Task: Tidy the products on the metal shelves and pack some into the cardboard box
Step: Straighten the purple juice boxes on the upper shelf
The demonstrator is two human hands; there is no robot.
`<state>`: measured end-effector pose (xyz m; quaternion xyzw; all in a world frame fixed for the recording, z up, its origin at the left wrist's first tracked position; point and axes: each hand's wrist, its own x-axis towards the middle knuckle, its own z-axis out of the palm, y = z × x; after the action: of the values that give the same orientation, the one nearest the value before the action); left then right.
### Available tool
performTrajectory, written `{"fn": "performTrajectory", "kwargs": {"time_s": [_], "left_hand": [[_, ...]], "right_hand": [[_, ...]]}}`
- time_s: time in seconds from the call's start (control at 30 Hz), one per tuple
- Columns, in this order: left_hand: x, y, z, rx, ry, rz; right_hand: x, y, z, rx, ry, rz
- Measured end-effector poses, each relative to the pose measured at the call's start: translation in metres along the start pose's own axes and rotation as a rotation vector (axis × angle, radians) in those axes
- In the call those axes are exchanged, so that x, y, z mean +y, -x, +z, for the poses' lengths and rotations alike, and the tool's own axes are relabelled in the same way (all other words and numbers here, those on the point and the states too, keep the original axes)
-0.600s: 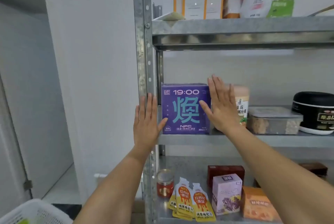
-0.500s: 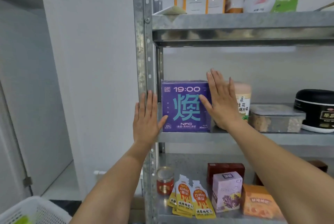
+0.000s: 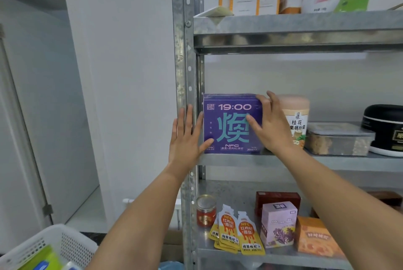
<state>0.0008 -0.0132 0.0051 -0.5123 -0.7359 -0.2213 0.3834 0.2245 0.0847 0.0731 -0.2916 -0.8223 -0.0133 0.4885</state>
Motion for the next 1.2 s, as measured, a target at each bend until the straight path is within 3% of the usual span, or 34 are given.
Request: {"fn": "performTrajectory", "kwargs": {"time_s": [0.17,0.37,0.53,0.7,0.9,1.07,1.2], "left_hand": [[0.006,0.0,-0.011,-0.102,0.109,0.016],[0.025,0.008,-0.036,-0.181,0.358,-0.027],[0.061,0.042,-0.054,-0.222,0.674,-0.129],[0.115,0.068,-0.074,-0.219,1.543,-0.616],[0.129,0.074,-0.093,-0.209,1.528,-0.65],[0.128,0.088,-0.097,-0.366,1.542,-0.63],[0.133,0.097,-0.103,-0.444,1.526,-0.627]], "right_hand": [[-0.012,0.014,-0.014,-0.079,-0.323,0.182],[-0.024,0.028,-0.03,-0.023,-0.662,0.333],[-0.023,0.042,-0.052,0.079,-0.888,0.564],[-0.024,0.06,-0.07,0.098,-1.091,0.768],[-0.011,0.081,-0.089,-0.099,-1.19,0.937],[0.014,0.115,-0.105,-0.406,-1.371,0.86],[0.018,0.132,-0.1,-0.349,-1.365,0.824]]}}
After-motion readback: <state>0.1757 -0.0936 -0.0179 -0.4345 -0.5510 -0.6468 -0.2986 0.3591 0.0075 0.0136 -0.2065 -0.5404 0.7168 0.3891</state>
